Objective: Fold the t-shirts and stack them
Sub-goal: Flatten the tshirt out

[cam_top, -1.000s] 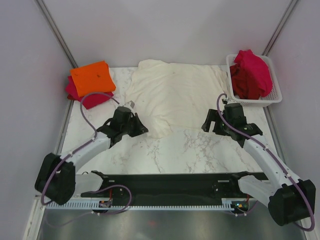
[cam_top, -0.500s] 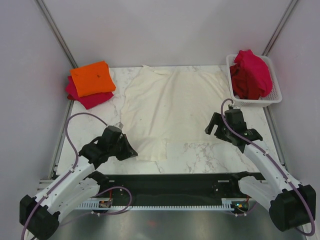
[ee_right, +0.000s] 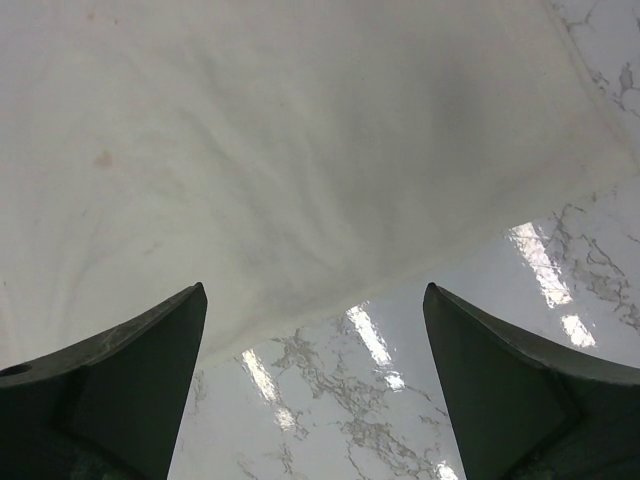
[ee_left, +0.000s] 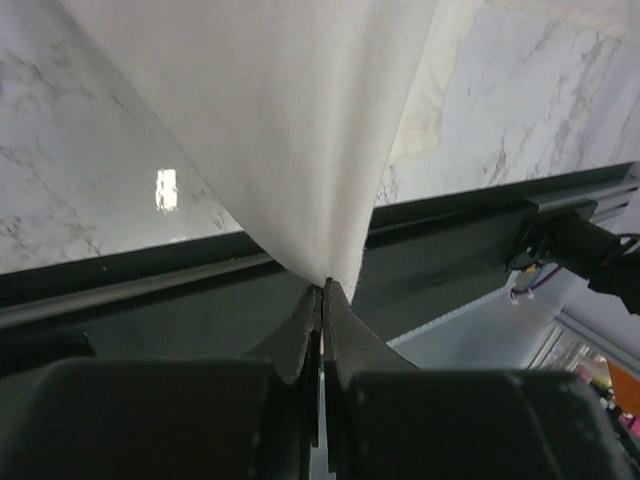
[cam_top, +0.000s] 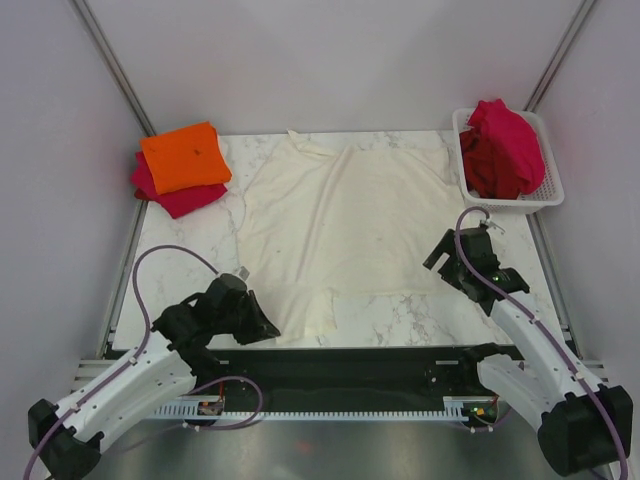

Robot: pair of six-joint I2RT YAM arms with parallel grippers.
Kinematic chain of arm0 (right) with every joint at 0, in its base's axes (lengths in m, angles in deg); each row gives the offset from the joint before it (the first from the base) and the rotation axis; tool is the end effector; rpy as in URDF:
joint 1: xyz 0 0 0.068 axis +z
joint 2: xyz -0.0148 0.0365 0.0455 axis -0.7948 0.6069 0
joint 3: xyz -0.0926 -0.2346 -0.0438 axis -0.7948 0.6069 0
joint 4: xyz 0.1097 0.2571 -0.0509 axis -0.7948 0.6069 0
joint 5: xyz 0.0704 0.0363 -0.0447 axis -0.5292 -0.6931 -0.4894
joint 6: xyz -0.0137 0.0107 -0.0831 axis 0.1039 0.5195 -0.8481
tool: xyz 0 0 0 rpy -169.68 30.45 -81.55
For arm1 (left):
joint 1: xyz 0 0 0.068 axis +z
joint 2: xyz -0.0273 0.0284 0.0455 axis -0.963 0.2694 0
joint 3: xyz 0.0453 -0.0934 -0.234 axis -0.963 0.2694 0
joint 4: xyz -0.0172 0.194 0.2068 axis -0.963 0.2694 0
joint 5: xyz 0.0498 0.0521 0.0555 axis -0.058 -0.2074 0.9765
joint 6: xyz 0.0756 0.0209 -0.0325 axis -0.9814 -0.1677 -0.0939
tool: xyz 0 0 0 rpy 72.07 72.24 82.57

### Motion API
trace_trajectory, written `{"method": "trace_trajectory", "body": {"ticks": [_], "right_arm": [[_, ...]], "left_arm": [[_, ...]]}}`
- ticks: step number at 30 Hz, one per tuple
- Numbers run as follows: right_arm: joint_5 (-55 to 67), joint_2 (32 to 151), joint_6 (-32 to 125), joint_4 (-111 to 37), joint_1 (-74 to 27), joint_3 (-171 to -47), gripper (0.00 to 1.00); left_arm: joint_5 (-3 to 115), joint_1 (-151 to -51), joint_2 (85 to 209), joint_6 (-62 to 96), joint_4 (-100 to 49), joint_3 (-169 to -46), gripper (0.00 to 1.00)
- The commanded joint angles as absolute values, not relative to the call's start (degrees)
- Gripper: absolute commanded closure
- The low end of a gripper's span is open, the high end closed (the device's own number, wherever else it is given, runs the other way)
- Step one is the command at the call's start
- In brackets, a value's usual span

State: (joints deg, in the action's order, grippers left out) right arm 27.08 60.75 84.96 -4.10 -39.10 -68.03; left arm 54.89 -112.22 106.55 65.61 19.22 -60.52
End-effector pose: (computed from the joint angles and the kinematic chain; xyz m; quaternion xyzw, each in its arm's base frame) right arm 0.2316 0.0377 0.1766 0.2959 0.8837 0.0732 0.3551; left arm 0.1368 -0.1214 0.1495 -0.1553 0.9322 -0.2897 0.1515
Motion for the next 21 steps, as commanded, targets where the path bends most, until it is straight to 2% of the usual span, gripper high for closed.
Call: {"method": "trace_trajectory", "body": {"ticks": [1,5,8,9,13,15,18,21], "right_arm": [[26.0,62.5,85.9,-6.6,-39.2,-69.4,0.02],[24.4,63.1,84.0,-8.8,-39.1,-71.7,0.02],[22.5,64.1,81.1,-11.9,-38.3,-74.8,0.02],[22.2,65.8,80.3,-12.5,-38.0,-76.0,0.02],[20.5,71.9,76.8,-15.1,-34.3,-83.2,0.02],[16.7,77.1,74.6,-17.6,-32.7,-86.5,0.02],[9.3,86.8,70.5,-20.2,-29.4,-98.9,0.02],[3.3,99.4,67.0,-20.5,-28.5,-108.1,0.02]], "left_arm": [[55.0,-117.3,102.0,74.4,24.3,-61.5,0.98],[55.9,-119.1,98.3,75.1,25.3,-64.9,0.98],[55.9,-119.1,101.5,75.1,25.3,-70.4,0.98],[61.1,-119.0,103.1,66.8,27.0,-75.8,0.01],[77.1,-119.0,113.6,57.7,27.2,-86.5,0.00],[80.0,-118.9,120.4,52.9,25.7,-94.1,0.00],[85.6,-118.8,127.6,46.6,20.5,-100.4,0.00],[80.2,-114.4,133.8,42.7,12.7,-97.5,0.00]]}}
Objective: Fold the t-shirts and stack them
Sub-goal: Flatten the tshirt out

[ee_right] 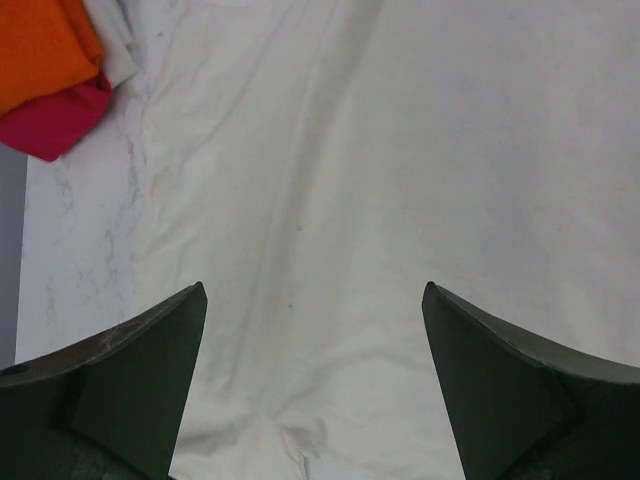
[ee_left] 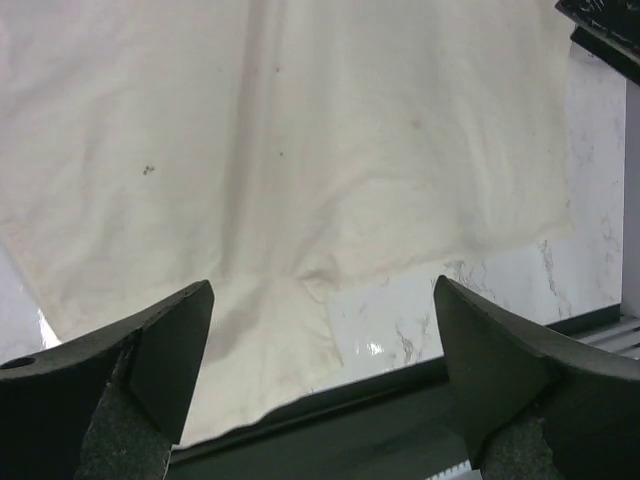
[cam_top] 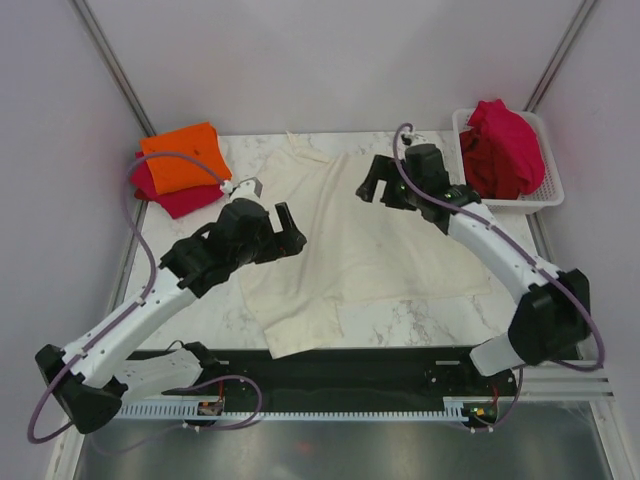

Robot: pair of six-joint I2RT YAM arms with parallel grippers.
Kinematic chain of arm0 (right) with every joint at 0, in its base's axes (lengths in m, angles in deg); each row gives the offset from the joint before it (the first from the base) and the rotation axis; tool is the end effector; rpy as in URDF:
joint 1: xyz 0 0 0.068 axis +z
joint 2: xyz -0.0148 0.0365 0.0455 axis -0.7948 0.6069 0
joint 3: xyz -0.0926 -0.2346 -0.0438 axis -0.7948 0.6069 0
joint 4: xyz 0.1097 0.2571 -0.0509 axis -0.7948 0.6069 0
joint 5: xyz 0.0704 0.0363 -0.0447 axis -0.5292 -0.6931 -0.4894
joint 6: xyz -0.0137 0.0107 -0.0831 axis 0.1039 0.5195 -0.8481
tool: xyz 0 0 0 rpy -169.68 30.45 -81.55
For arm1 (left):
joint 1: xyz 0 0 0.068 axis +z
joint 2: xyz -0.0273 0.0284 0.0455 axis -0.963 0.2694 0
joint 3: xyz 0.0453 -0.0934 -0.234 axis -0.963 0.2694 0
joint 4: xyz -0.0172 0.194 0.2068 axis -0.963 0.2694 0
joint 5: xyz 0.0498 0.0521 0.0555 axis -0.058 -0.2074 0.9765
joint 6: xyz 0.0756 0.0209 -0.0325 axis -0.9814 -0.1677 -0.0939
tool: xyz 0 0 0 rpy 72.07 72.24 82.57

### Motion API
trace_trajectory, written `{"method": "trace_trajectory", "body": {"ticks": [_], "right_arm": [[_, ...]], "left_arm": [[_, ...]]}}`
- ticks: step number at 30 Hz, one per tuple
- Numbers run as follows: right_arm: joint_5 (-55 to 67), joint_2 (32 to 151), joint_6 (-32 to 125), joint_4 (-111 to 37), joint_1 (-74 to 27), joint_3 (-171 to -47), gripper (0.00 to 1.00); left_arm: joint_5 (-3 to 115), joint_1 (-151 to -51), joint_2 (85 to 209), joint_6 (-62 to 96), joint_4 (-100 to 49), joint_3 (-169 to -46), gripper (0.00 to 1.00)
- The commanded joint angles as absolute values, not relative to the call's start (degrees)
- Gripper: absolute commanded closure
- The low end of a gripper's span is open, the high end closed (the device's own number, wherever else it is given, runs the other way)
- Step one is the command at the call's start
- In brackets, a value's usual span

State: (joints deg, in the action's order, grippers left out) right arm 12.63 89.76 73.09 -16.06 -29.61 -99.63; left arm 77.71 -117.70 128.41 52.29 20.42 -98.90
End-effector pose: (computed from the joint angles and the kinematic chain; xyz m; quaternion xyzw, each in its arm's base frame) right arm 0.3428 0.1469 0.2675 0.0785 0.8826 0.2255 0.4050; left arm 0.2024 -0.1668 0.3208 -0.0774 0.8887 -0.2353 0.3857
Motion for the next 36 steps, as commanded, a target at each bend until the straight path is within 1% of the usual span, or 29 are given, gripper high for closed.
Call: {"method": "trace_trajectory", "body": {"ticks": [1,2,3,4,5,6,7,8,9,10,11,12,13,14,15,20,23,28,36], "right_arm": [[0.5,102.7,66.2,-20.4,-28.5,-114.8,0.03],[-0.2,105.9,65.2,-20.0,-28.4,-118.2,0.04],[-0.8,112.2,63.7,-19.7,-28.4,-121.6,0.05],[-1.8,115.3,62.8,-19.5,-28.5,-128.6,0.09],[-2.4,118.6,62.6,-19.3,-28.5,-132.2,0.12],[-3.7,124.9,62.2,-19.1,-28.4,-135.8,0.16],[-4.6,128.1,61.7,-19.0,-28.4,-143.0,0.26],[-6.5,131.2,61.5,-19.0,-28.4,-146.5,0.31],[-7.3,137.5,61.4,-18.9,-28.4,-153.6,0.37],[-7.9,140.5,61.7,-18.9,-28.5,-157.1,0.50],[-8.4,143.4,62.0,-19.2,-28.4,-160.3,0.54],[-8.8,148.7,62.5,-19.6,-28.4,-166.2,0.57],[-9.3,151.2,64.1,-20.3,-28.4,-168.8,0.65],[-10.1,155.3,65.0,-22.9,-28.4,-170.6,0.66],[-10.4,156.9,66.1,-24.3,-28.5,-172.7,0.69],[-8.0,164.3,71.0,-33.8,-28.3,-173.9,0.70],[-4.4,168.6,71.0,-35.5,-28.3,-177.2,0.70],[6.0,172.2,71.5,-39.3,-28.2,-179.3,0.73],[13.1,177.2,71.9,-49.1,-28.3,-182.5,0.71]], "left_arm": [[73.9,-111.2,135.3,42.7,7.6,-94.5,0.02],[71.0,-109.7,136.9,43.0,4.7,-92.7,0.04],[68.7,-108.7,139.8,43.8,1.9,-90.6,0.06],[65.5,-107.7,140.9,44.0,-4.0,-88.4,0.10],[64.8,-106.9,142.0,44.4,-7.1,-84.1,0.11],[64.8,-106.8,142.8,44.2,-9.9,-82.1,0.12],[64.8,-106.6,145.2,44.1,-14.4,-80.6,0.13],[64.7,-106.3,146.7,43.6,-15.9,-78.4,0.14],[64.6,-106.0,148.2,43.3,-16.0,-77.9,0.14],[64.4,-105.7,151.4,43.2,-17.6,-77.8,0.16],[62.8,-105.1,152.5,43.2,-18.3,-78.0,0.18],[62.2,-105.0,153.7,43.2,-18.9,-77.9,0.18],[61.1,-105.0,154.4,43.3,-19.5,-77.8,0.19],[60.9,-105.0,155.4,43.4,-20.1,-77.8,0.19],[60.7,-105.0,155.7,43.6,-20.1,-77.8,0.19],[59.5,-104.9,153.8,43.5,-20.1,-74.7,0.20],[59.2,-104.9,151.3,43.5,-20.0,-71.9,0.20],[57.4,-104.9,148.9,44.0,-19.5,-68.2,0.20],[53.8,-104.9,142.5,47.8,-17.7,-61.1,0.20]]}}
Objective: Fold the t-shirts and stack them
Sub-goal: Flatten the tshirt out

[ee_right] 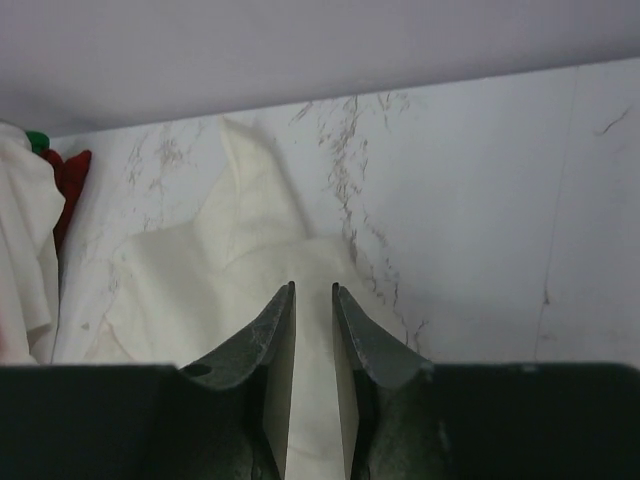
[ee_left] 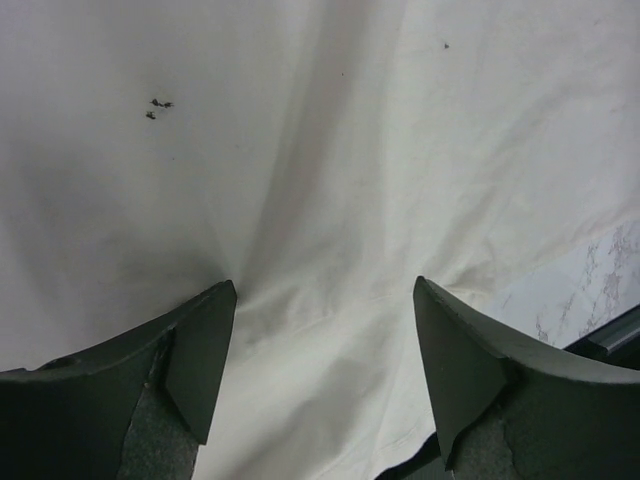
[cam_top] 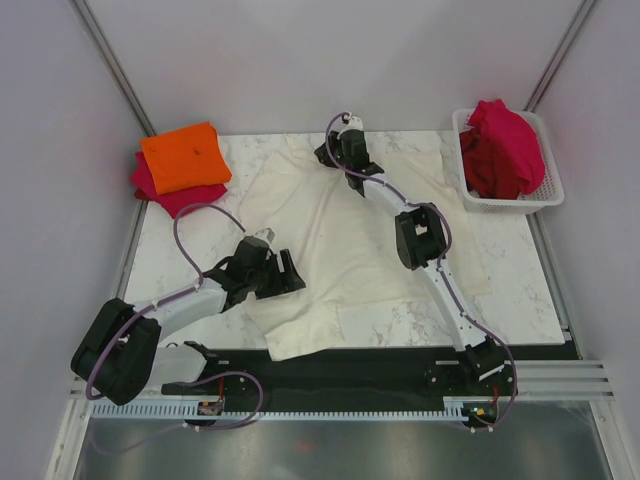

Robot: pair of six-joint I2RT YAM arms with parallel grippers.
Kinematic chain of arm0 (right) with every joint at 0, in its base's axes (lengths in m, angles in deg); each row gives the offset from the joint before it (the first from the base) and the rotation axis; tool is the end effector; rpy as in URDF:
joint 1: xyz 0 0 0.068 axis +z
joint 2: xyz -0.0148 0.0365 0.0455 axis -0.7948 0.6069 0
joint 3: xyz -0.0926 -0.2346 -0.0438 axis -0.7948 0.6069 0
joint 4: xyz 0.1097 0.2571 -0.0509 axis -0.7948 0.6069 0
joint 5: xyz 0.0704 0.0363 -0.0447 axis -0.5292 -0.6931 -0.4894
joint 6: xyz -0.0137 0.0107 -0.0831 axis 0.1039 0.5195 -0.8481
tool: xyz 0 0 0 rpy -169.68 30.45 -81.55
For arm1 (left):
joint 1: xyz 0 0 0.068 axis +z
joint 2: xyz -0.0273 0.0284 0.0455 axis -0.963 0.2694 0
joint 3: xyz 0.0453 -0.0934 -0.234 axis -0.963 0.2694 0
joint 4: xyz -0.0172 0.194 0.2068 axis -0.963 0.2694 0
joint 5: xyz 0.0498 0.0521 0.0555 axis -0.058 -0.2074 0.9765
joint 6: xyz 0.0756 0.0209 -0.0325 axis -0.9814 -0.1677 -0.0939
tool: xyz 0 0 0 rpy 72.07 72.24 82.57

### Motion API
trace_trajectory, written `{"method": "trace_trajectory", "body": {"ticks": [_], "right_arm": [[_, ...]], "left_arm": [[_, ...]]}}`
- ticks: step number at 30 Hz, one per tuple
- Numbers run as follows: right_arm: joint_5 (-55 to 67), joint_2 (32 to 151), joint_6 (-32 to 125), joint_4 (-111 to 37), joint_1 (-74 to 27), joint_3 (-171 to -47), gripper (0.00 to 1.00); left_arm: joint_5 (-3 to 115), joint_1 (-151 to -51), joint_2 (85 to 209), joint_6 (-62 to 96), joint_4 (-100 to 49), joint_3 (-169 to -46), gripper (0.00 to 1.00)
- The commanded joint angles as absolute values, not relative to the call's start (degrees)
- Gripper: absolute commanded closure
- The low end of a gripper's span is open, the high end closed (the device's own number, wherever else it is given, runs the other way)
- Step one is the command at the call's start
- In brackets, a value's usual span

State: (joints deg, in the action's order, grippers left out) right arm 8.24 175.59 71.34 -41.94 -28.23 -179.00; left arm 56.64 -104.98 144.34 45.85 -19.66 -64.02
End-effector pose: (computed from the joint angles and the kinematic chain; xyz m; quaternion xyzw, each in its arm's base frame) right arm 0.6119 0.2852 0.1019 0.0242 0.7945 0.3176 0.5170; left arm 0.2360 -0.1509 0.0937 -0.0541 0.9310 -0.2558 0.2547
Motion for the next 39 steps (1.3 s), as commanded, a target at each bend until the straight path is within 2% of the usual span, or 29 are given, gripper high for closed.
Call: {"method": "trace_trajectory", "body": {"ticks": [1,9,11,12,15,18,23,28,31,34,37,38,39], "right_arm": [[15.1,178.0,71.5,-50.2,-28.2,-182.7,0.71],[19.4,179.9,70.4,-52.3,-26.8,-183.0,0.69],[19.1,177.8,69.0,-53.3,-26.7,-180.8,0.60],[17.3,177.1,68.6,-53.2,-26.7,-180.5,0.45],[11.5,173.2,68.5,-54.7,-26.5,-176.1,0.24],[5.9,171.0,64.4,-55.0,-25.2,-174.8,0.15],[6.9,171.6,57.8,-48.5,-23.1,-177.6,0.14],[9.1,172.0,55.0,-44.9,-22.6,-178.5,0.16],[9.9,172.4,54.3,-43.5,-22.5,-179.3,0.24],[10.3,172.8,53.0,-42.6,-22.4,-180.2,0.37],[11.7,173.0,51.6,-41.8,-21.9,-180.2,0.55],[11.9,173.0,50.9,-41.8,-21.6,-180.1,0.67],[12.1,173.0,50.7,-41.8,-21.6,-180.2,0.74]], "left_arm": [[53.3,-104.9,141.1,48.4,-17.5,-60.4,0.20],[53.5,-104.9,135.1,49.2,-13.3,-56.9,0.21],[53.3,-104.9,134.5,49.0,-12.4,-56.7,0.21],[53.5,-104.9,134.1,49.0,-11.7,-56.4,0.21],[53.5,-104.9,133.9,49.2,-11.7,-56.0,0.21],[53.3,-104.9,134.5,49.2,-11.7,-56.1,0.21],[52.5,-105.0,133.5,49.8,-11.7,-55.3,0.22],[51.5,-105.5,129.5,52.2,-11.7,-52.4,0.22],[51.3,-105.6,128.1,52.7,-11.4,-51.2,0.23],[51.0,-105.6,127.6,52.8,-11.2,-50.7,0.23],[51.2,-105.7,127.6,52.7,-11.0,-50.5,0.24],[51.2,-105.7,127.6,52.7,-11.0,-50.5,0.24],[51.2,-105.7,127.6,52.7,-11.0,-50.5,0.24]]}}
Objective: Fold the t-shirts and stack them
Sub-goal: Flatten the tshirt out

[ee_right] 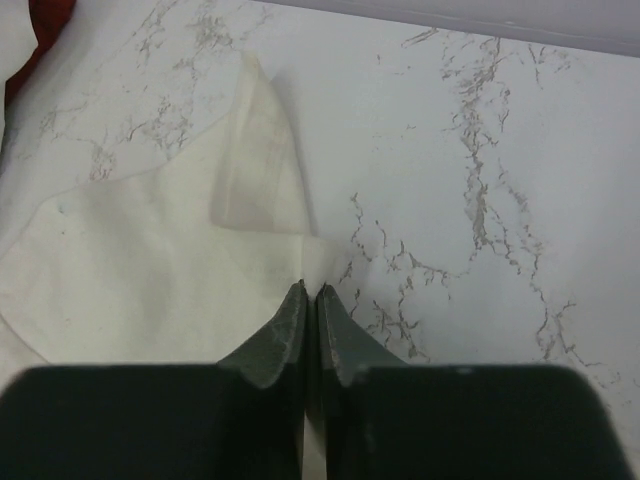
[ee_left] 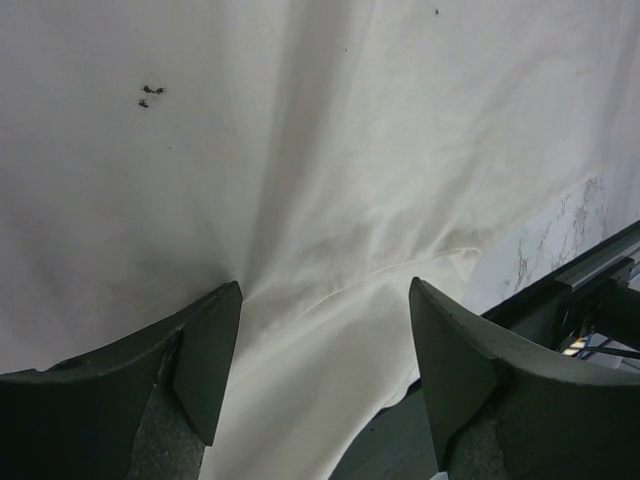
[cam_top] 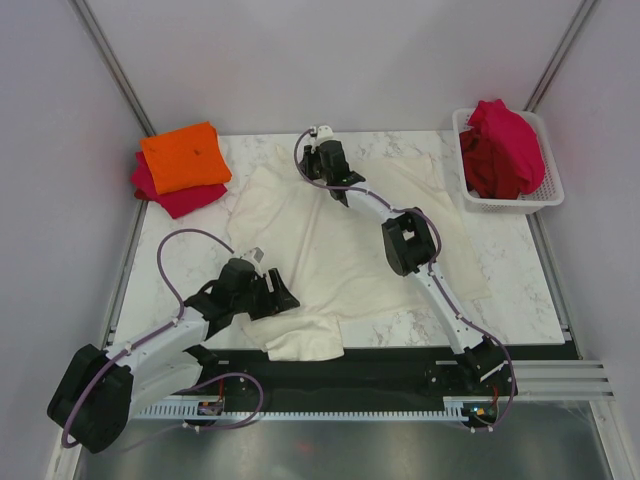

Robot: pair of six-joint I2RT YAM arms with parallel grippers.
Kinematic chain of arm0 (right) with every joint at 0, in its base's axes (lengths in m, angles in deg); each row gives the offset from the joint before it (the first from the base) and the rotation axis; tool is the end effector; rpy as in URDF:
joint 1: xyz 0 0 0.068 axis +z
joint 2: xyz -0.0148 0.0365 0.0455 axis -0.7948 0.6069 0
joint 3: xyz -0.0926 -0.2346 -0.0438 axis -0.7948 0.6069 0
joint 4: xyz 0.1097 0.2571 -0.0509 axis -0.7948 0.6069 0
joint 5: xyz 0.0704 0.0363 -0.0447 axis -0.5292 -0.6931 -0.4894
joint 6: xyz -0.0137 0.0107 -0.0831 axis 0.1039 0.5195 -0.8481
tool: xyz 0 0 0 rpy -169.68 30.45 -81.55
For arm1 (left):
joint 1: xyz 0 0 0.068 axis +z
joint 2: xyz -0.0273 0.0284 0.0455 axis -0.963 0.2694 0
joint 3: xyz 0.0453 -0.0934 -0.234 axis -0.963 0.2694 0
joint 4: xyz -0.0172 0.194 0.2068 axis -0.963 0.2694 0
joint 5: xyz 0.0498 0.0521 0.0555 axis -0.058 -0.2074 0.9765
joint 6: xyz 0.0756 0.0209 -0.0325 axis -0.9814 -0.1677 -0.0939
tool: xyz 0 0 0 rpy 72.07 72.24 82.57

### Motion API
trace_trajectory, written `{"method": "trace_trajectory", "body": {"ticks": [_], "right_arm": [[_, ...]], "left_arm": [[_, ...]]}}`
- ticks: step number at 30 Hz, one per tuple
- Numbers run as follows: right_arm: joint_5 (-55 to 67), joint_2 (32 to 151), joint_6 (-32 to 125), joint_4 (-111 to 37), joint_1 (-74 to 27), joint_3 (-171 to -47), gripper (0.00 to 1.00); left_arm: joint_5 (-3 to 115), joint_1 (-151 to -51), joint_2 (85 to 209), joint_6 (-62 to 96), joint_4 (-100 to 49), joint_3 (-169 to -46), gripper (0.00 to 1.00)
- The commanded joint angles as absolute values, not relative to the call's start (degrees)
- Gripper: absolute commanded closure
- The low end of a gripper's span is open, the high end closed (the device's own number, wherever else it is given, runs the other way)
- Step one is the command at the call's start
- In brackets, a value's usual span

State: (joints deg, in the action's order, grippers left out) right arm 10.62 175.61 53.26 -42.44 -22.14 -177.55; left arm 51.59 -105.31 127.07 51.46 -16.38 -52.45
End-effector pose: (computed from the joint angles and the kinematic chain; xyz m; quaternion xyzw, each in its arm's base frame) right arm 0.5786 0.3451 0.0923 -0.1309 0.7894 0.2443 0.5477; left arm 0.1892 -0.1323 0.0905 -0.0778 0.9186 -0.3114 0.2305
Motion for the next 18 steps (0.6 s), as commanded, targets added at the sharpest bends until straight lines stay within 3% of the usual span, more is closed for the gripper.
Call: {"method": "trace_trajectory", "body": {"ticks": [1,3,9,14,16,17,18], "right_arm": [[12.2,172.9,50.6,-41.9,-21.5,-180.0,0.90],[12.5,172.5,50.7,-43.0,-21.5,-179.1,1.00],[15.4,171.2,50.4,-48.2,-21.5,-175.9,1.00],[32.6,171.1,51.3,-51.1,-22.4,-176.0,1.00],[33.5,171.3,52.8,-51.9,-23.2,-176.3,1.00],[34.1,171.3,52.9,-51.9,-23.4,-176.4,0.99],[34.0,171.4,52.9,-52.1,-23.5,-176.4,0.87]], "left_arm": [[51.5,-105.7,127.5,52.7,-11.0,-50.5,0.24],[51.7,-105.7,127.8,52.6,-11.0,-50.5,0.24],[51.8,-105.7,128.6,52.1,-11.0,-50.5,0.24],[51.6,-105.7,128.0,52.3,-10.5,-50.4,0.25],[51.7,-105.7,127.9,52.5,-10.3,-50.4,0.25],[51.7,-105.7,128.0,52.5,-10.2,-50.5,0.25],[51.7,-105.7,128.2,52.4,-10.3,-50.6,0.25]]}}
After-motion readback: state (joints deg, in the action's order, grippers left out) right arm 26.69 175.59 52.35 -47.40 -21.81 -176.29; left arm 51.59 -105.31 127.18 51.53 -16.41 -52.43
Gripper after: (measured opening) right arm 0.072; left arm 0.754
